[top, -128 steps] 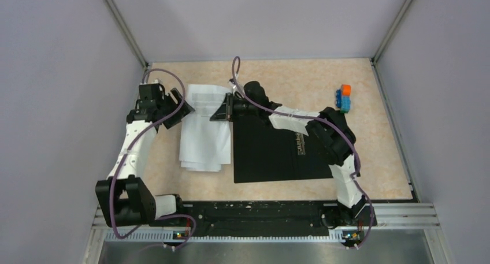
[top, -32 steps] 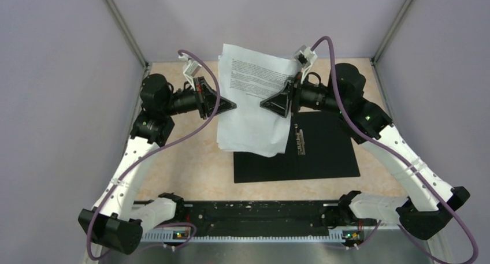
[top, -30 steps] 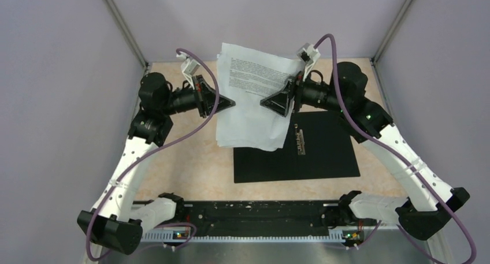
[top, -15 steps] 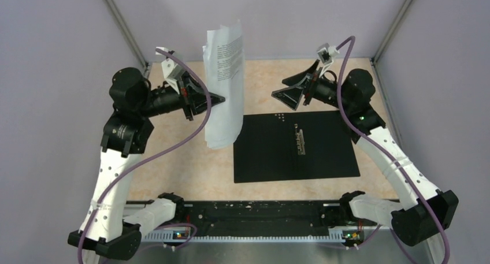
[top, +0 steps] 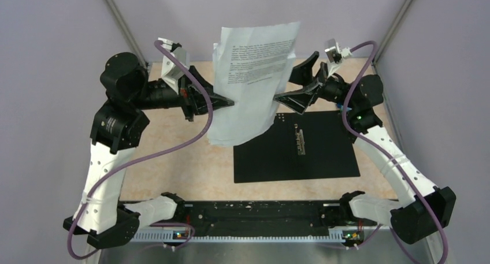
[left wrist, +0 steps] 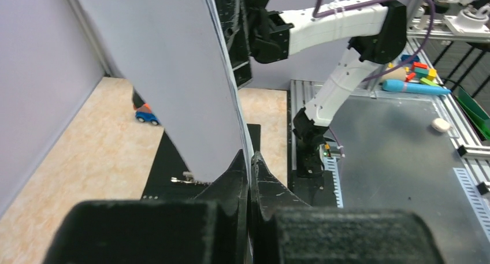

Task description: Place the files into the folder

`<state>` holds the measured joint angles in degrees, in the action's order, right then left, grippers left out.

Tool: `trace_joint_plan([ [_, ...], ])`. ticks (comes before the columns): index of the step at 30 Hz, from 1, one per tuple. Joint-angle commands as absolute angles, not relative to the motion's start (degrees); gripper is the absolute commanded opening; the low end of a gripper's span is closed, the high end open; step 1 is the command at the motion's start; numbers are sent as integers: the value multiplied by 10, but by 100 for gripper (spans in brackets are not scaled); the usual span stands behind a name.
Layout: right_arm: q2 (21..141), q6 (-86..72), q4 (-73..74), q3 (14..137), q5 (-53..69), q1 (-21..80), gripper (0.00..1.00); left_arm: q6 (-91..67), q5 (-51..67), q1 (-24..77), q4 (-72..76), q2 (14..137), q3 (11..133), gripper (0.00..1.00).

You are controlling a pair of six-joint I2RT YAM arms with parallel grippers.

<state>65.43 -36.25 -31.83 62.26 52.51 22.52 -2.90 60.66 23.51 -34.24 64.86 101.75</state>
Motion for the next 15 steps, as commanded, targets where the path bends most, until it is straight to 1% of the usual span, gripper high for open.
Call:
trace_joint_plan([
  [1, 647, -365, -374, 629, 543, 212, 99, 15, 612, 265, -393, 654, 1076, 0],
  [5, 642, -390, -415, 621, 560, 206, 99, 32, 600, 271, -420, 649, 1088, 0],
  [8, 654, -454, -509, 612, 595, 206, 99, 37, 601, 272, -425, 646, 1089, 0],
  [10, 674, -525, -607, 611, 620, 206, 99, 37, 603, 272, -425, 645, 1091, 0],
  [13, 713, -661, -802, 622, 647, 207, 99, 39, 588, 271, -426, 643, 1095, 0],
  [15, 737, -735, -888, 637, 655, 207, 99, 39, 576, 271, -425, 646, 1098, 0],
])
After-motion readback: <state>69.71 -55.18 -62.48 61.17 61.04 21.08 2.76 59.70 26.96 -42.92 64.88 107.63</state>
